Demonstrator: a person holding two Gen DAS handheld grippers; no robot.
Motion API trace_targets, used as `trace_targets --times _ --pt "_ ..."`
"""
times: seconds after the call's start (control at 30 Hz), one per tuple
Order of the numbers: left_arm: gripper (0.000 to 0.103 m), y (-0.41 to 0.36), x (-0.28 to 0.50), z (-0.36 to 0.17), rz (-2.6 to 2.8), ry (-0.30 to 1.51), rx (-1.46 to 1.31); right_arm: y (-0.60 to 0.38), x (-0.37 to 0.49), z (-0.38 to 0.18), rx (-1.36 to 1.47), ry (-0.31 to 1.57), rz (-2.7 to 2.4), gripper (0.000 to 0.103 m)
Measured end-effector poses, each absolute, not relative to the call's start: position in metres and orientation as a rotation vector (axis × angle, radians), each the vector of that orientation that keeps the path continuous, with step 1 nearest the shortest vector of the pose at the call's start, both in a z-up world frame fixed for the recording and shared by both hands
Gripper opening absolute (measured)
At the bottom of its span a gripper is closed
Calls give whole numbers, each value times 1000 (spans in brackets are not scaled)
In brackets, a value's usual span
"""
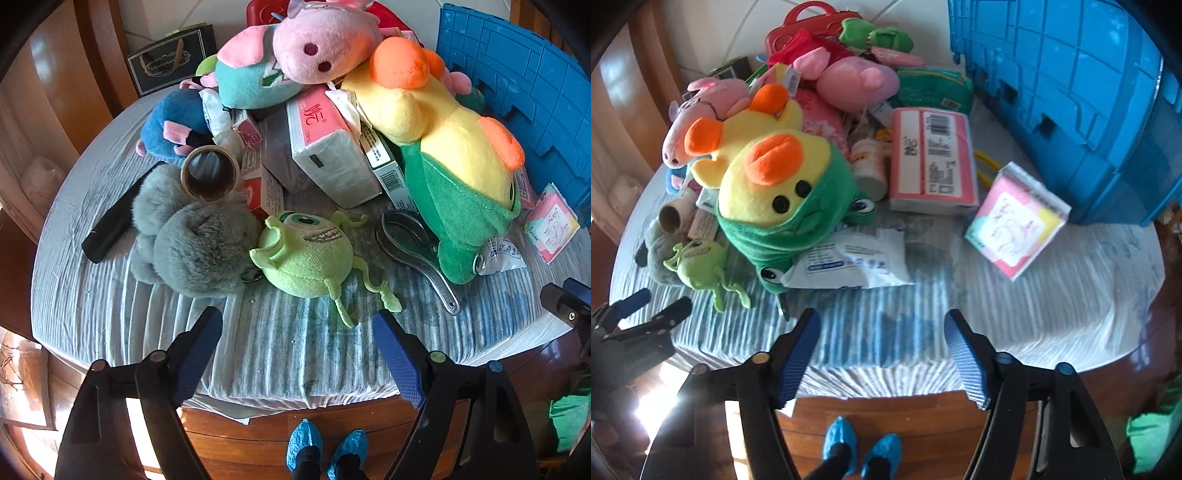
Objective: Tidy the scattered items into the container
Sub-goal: 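Move both grippers down toward the heap of toys on the table, then close left gripper on green one-eyed plush while right gripper closes on silver metal clip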
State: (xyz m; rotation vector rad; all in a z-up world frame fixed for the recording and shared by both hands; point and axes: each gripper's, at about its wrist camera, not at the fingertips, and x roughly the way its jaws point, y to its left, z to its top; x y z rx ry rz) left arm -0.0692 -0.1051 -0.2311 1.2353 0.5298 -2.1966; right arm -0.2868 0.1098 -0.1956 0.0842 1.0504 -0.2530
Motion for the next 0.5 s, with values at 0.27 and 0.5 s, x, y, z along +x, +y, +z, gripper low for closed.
trace_targets --times 0.27,0.5 --pt "84 -116 -86 -250 -2188 588 1233 123 -274 -207 45 1072 -267 67" --pt "28 -117 -99 -263 -2206 600 1253 139 -267 -230 55 1107 -189 67"
